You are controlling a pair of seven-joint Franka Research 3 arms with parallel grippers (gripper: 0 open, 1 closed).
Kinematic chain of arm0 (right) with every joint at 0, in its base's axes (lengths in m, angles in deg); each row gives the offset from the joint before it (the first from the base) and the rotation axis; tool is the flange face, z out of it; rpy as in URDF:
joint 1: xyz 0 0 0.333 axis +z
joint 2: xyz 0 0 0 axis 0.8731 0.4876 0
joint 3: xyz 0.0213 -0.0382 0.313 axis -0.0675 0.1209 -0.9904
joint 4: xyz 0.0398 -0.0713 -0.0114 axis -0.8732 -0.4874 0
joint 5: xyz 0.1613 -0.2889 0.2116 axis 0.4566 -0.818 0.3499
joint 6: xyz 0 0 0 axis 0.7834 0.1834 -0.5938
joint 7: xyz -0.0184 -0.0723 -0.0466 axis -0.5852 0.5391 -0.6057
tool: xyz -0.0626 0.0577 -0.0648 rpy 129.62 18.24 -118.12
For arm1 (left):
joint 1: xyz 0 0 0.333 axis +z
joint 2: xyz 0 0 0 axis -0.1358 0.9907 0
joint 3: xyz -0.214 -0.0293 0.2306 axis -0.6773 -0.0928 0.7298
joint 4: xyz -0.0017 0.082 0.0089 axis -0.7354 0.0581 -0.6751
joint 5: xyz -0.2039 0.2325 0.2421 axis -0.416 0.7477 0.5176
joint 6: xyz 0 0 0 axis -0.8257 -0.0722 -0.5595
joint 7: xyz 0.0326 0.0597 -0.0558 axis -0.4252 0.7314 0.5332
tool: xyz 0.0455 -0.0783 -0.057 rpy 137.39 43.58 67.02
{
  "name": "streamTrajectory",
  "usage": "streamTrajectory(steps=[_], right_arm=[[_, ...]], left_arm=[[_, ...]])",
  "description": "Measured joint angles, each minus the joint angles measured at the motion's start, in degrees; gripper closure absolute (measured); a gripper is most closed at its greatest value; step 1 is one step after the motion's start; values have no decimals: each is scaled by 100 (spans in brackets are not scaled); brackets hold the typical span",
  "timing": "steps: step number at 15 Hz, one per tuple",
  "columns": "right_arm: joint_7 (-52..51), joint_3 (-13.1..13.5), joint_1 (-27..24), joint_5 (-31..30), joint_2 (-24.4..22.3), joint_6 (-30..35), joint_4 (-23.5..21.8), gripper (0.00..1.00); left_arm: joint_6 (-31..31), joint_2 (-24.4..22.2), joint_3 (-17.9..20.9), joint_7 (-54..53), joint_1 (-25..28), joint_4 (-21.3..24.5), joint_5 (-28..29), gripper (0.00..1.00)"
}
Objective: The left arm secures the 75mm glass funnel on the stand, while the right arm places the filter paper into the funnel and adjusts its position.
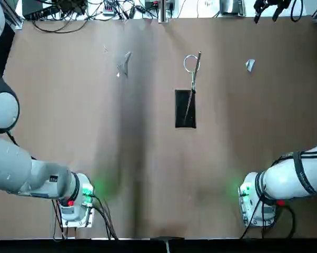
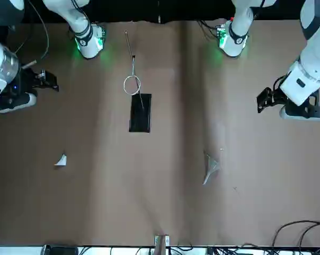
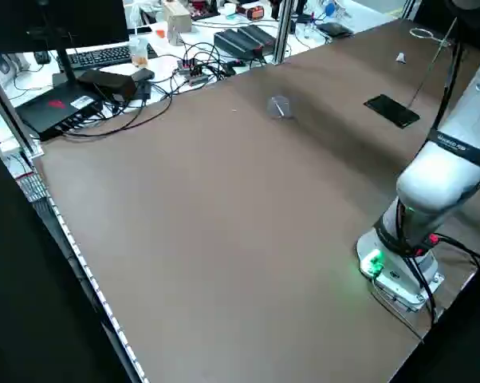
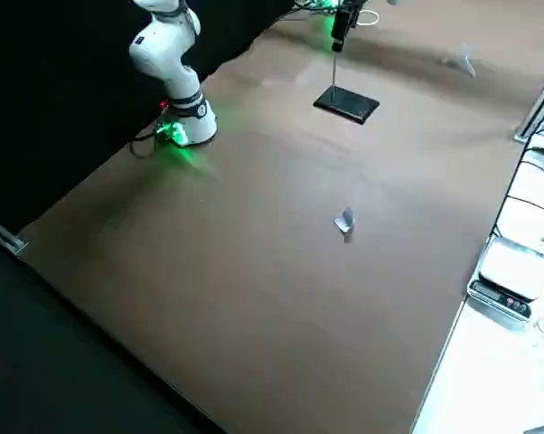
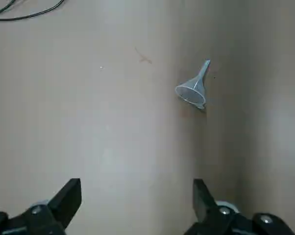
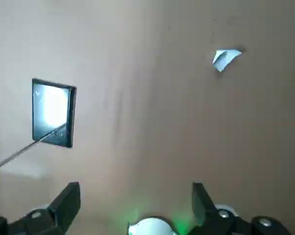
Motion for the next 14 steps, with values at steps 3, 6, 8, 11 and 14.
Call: streamTrajectory(steps=[3,6,8,11,14], right_arm=[[0,6,-4,-18,-265,-648,-538,0],[0,49,-78,-246,-853,-919,-1283,0],[0,56,-92,-368,-943,-956,-1356,0],[10,59,-115,-401,-947,-980,-1371,0],[40,61,-132,-403,-945,-1018,-1386,0]], left_arm=[[7,0,0,-22,1,0,0,0],[53,2,0,-27,2,2,0,0],[79,34,4,10,15,25,0,0],[108,350,11,294,110,150,-6,0],[-216,1022,15,672,288,180,-451,0]])
